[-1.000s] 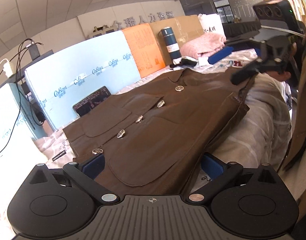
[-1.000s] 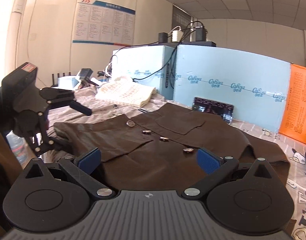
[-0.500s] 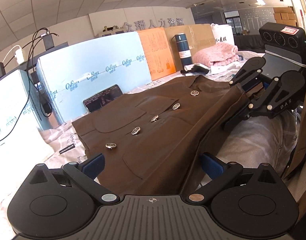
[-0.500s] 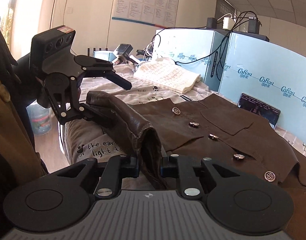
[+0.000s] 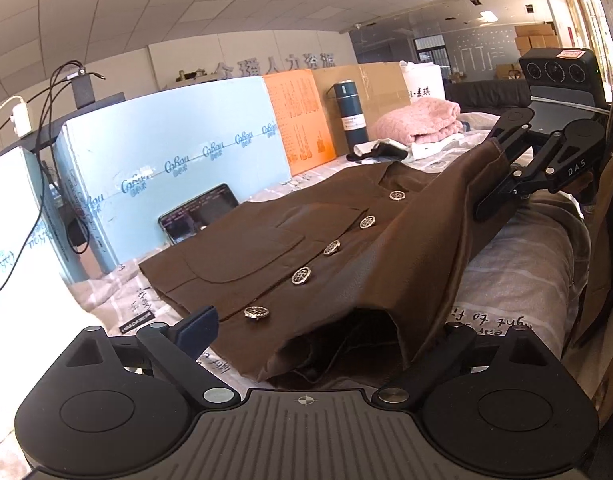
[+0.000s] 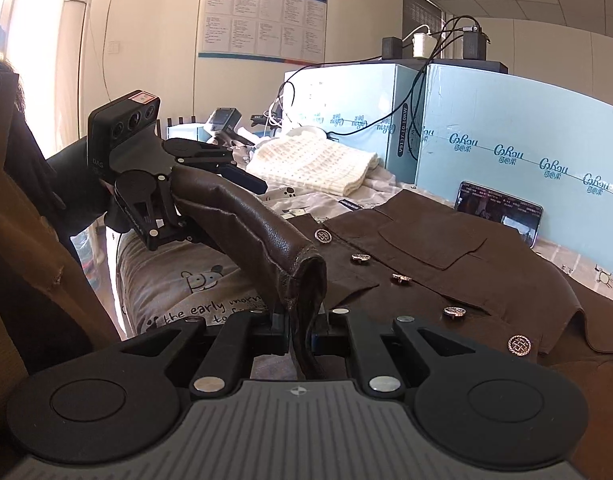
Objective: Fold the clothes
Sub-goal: 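Grasp the vest side edge with the right gripper and lift it toward the buttons, then hold the brown vest with both grippers and fold it over onto itself, then open both grippers to release the folded vest on the bed, then grasp the folded vest edge with the right gripper and lift it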
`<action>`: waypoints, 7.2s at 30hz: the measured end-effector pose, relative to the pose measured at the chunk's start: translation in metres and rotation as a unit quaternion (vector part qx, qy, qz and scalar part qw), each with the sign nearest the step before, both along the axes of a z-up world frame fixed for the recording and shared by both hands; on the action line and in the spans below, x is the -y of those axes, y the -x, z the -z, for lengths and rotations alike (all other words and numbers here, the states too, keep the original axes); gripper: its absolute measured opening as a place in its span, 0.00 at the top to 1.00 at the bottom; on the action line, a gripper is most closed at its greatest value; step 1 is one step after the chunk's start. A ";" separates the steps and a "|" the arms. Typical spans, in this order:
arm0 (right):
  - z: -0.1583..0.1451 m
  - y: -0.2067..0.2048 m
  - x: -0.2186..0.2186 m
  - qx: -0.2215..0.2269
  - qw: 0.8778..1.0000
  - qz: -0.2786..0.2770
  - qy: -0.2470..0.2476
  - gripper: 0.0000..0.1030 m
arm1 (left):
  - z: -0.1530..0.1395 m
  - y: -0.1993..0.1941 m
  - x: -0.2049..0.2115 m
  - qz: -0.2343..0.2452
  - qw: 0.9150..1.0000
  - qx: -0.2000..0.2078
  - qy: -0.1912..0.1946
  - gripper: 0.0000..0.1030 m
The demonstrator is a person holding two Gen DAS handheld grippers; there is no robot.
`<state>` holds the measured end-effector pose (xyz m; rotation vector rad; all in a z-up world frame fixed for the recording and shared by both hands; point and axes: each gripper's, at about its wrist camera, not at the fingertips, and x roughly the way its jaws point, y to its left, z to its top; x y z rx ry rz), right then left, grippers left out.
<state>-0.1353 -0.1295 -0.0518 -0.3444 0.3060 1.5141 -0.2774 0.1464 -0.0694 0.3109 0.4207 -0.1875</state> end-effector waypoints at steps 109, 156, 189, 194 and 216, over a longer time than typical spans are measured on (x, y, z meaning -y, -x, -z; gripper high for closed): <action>0.034 -0.259 0.021 -0.233 0.842 0.481 -0.066 0.87 | 0.001 -0.196 -0.163 -0.249 0.920 -0.017 0.303 0.40; -0.002 -0.224 0.068 -0.335 0.757 0.547 -0.126 0.10 | 0.002 -0.145 -0.108 -0.304 0.911 -0.008 0.279 0.19; 0.042 -0.237 0.045 -0.506 0.633 0.537 -0.233 0.17 | 0.006 -0.149 -0.100 -0.290 0.919 -0.022 0.266 0.17; 0.047 -0.235 0.034 -0.497 0.649 0.537 -0.210 0.62 | 0.008 -0.151 -0.101 -0.290 0.917 -0.030 0.271 0.17; 0.010 -0.205 0.100 -0.366 0.695 0.570 -0.242 0.95 | 0.003 -0.149 -0.068 -0.126 0.954 -0.020 0.270 0.17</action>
